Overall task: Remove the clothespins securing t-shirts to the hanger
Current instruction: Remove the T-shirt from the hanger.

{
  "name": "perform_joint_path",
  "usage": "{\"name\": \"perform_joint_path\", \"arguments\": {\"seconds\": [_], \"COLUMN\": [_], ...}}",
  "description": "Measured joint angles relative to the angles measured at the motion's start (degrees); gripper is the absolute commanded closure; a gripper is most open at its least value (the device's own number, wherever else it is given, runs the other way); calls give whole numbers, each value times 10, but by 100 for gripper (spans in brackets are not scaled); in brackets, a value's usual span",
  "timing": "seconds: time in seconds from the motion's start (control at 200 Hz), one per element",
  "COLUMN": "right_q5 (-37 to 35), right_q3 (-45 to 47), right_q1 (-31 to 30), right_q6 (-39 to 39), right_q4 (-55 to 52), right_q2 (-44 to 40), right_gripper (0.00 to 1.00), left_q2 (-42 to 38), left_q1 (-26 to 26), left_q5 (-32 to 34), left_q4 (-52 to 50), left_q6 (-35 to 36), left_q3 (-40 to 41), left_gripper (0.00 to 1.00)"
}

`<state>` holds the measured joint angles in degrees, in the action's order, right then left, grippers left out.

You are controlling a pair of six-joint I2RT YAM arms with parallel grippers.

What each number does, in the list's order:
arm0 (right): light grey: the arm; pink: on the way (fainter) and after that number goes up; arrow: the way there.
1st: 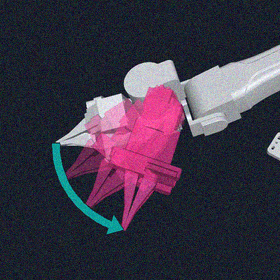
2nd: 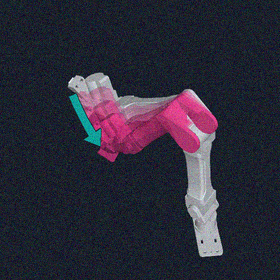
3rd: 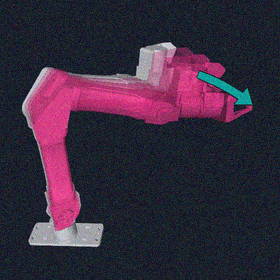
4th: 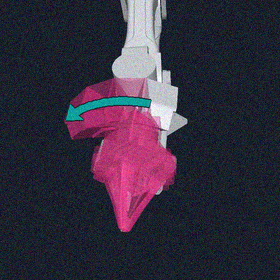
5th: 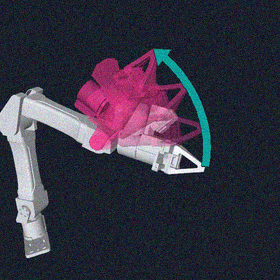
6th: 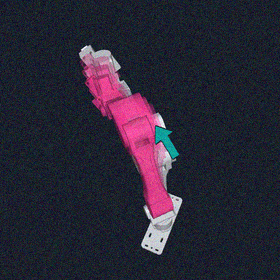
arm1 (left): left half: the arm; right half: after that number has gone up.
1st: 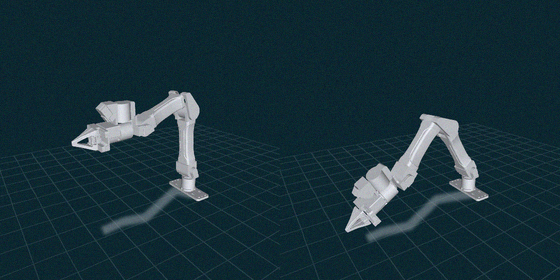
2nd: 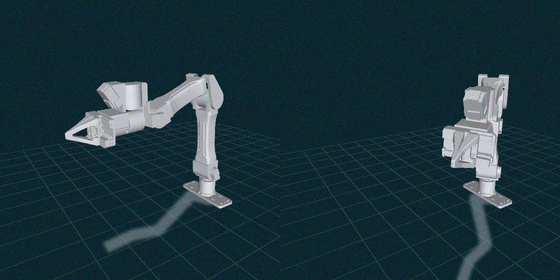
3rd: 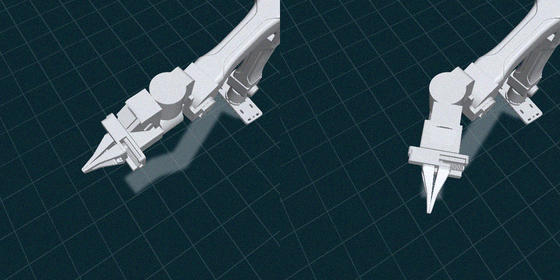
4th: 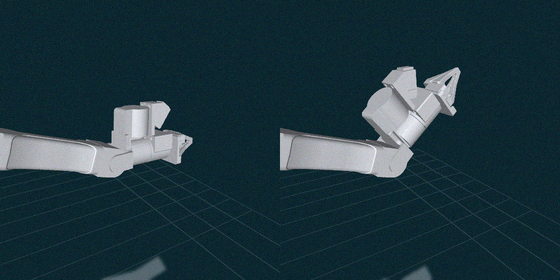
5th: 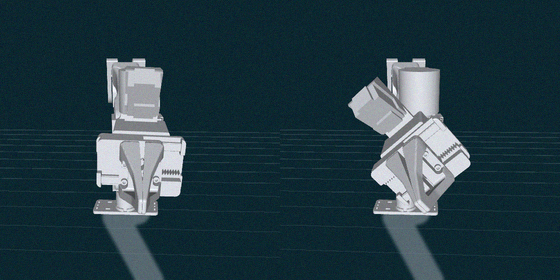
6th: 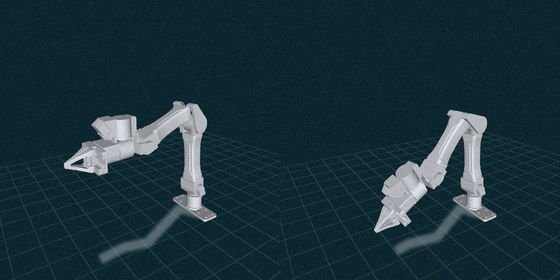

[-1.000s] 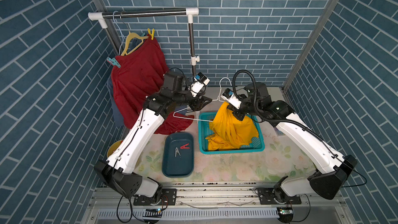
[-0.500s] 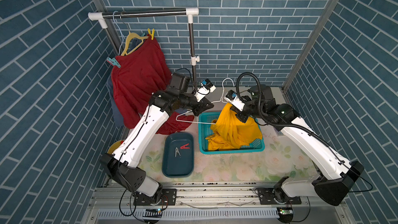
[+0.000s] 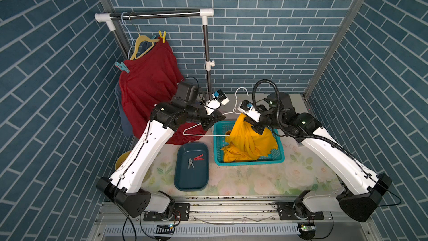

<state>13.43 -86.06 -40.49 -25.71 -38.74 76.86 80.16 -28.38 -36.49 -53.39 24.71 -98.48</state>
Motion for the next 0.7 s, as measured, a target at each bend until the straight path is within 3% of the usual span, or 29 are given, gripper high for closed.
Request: {"name": "perform_joint_path", "arguments": {"seconds": [0.485, 0.7], "right_q5": [-44, -64], "right_q3": [-32, -50], "right_q1": [9, 9], "right_q6": [4, 5], "right_q4": [-129, -170], "right_q2": [-24, -32], "right_gripper": [61, 58], "left_q2": [-28, -26], "left_q1": [2, 3], "left_q5": [31, 41], "left_q4": [-25, -30], "left_q6": [31, 31], "left_q3": [-1, -13], "left_gripper": [100, 100]}}
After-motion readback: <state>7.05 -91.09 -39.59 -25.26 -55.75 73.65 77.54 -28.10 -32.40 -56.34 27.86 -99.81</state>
